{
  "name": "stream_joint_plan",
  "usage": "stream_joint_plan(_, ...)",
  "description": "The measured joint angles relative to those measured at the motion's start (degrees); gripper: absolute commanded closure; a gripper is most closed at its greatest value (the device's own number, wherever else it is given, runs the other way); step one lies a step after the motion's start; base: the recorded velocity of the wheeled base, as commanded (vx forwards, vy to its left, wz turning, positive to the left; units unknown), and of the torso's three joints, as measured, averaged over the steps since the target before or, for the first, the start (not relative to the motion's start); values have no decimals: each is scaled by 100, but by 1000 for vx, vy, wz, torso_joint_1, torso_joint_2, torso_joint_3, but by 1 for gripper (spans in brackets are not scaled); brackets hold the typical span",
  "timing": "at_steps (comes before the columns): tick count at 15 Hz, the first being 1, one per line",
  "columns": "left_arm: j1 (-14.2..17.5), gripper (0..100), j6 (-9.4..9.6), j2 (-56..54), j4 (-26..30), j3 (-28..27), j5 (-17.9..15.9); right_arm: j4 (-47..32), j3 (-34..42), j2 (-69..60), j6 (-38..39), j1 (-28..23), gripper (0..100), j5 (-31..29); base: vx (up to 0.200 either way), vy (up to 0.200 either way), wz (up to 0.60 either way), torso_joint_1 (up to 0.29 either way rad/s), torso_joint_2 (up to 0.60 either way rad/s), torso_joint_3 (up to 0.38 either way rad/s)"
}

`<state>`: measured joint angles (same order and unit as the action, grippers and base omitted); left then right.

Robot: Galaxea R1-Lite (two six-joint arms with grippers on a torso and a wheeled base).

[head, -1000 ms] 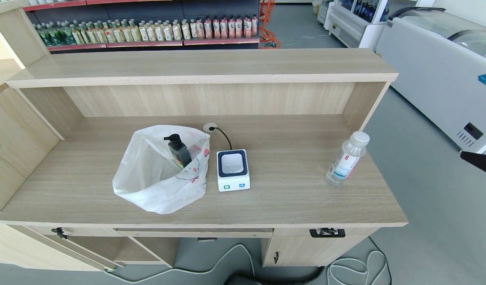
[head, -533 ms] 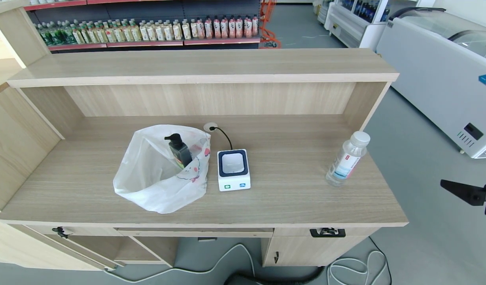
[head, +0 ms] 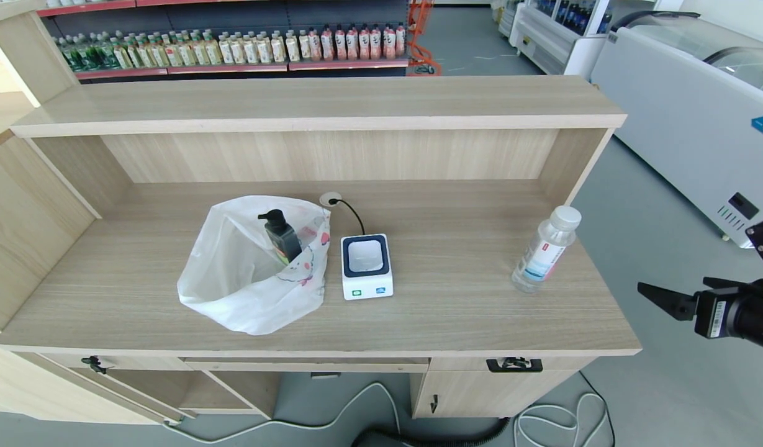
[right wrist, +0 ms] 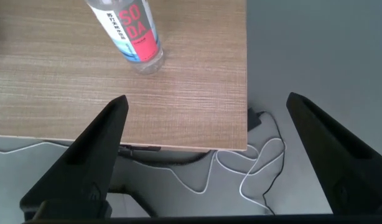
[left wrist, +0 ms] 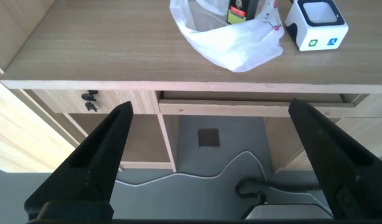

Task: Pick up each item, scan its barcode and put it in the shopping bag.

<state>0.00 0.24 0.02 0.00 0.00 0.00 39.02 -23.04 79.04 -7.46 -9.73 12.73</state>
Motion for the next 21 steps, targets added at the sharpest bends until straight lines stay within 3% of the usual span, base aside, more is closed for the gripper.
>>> stream_joint_plan(7, 0, 0, 2, 0, 0, 0, 0, 617, -13, 329, 73, 69, 0, -26, 0, 0, 0, 0, 0, 0)
stream_joint_plan(21, 0, 0, 0, 0, 0, 0, 0, 575, 30, 257, 82, 74, 0, -9, 0, 0, 0, 0, 0, 0)
